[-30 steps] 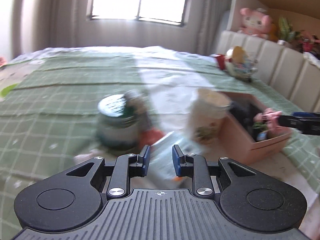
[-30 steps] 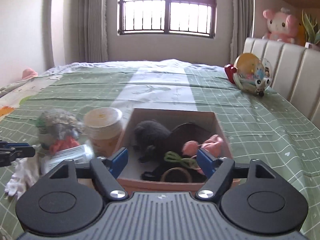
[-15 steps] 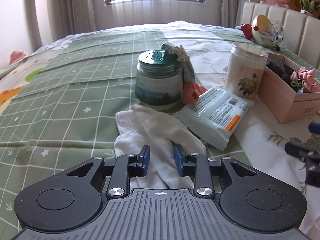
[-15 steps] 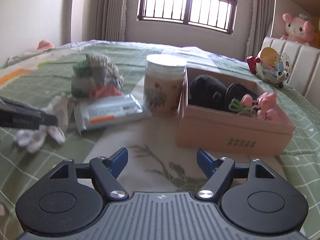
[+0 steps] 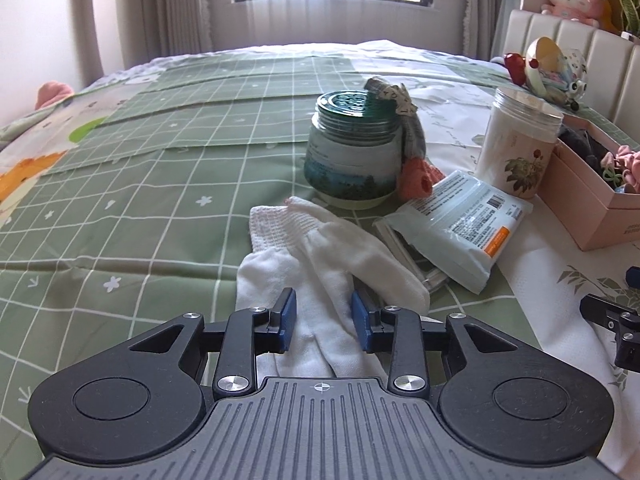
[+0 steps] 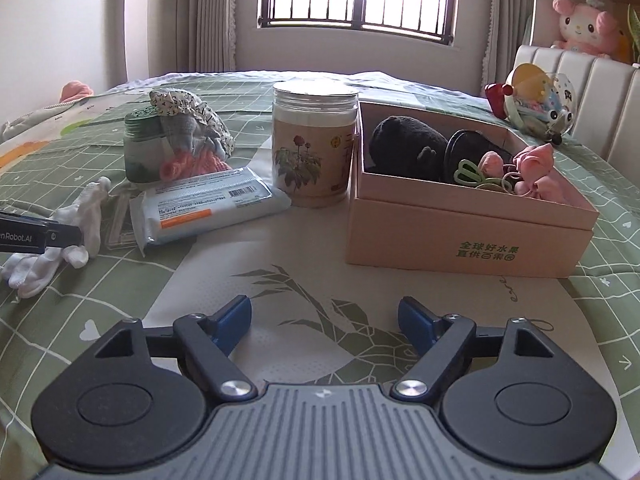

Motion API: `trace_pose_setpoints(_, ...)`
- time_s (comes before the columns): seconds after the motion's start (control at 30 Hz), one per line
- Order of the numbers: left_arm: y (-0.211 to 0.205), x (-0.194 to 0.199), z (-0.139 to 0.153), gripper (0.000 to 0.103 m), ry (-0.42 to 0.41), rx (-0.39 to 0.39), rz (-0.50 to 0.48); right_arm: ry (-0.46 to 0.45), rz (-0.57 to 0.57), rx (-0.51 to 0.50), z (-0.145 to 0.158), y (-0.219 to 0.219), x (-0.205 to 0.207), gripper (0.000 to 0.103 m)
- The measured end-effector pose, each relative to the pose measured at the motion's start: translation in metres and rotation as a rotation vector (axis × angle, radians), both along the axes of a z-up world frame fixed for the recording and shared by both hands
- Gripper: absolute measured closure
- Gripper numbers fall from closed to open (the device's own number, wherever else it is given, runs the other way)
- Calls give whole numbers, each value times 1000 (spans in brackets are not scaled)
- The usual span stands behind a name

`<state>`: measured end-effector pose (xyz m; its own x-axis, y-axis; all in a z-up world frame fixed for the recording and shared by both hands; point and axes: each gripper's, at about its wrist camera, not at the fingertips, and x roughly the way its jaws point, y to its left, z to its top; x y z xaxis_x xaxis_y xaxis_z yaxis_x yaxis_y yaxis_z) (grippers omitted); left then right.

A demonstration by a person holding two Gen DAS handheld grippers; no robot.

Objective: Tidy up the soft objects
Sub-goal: 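Lower the left tool onto the white glove and close on it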

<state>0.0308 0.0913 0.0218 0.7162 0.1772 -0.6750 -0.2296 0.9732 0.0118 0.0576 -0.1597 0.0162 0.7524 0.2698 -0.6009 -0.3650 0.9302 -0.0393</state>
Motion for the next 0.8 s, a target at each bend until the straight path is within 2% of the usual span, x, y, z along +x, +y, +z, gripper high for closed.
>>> trace_pose_setpoints(0.3,23,-27,15,70,-38,-14,75,-4,-12,59,2,-10,-1,20)
trace_pose_setpoints(0.37,32,-30,18,70,-70,-96,70,3,-15,65,2,-11,0,20)
trace_pose_setpoints(0.43,43,-29,17,69,-98,-249,82,10,-15,64,1,-11,1,20)
trace_pose_setpoints(0.47,46,-29,17,69,-108,-269,97,11,-15,62,1,-11,2,20)
trace_pose_setpoints(0.57,48,-29,18,69,-133,-188,193,10,-17,63,1,-11,1,20)
trace_pose_setpoints(0.6,54,-30,18,69,-154,-188,237,11,-16,62,1,-11,1,20)
trace_pose_setpoints(0.7,75,-26,16,69,-189,-239,314,13,-16,60,1,-10,2,20)
trace_pose_setpoints(0.8,88,-13,10,69,-151,-387,261,14,-16,59,0,-10,2,20)
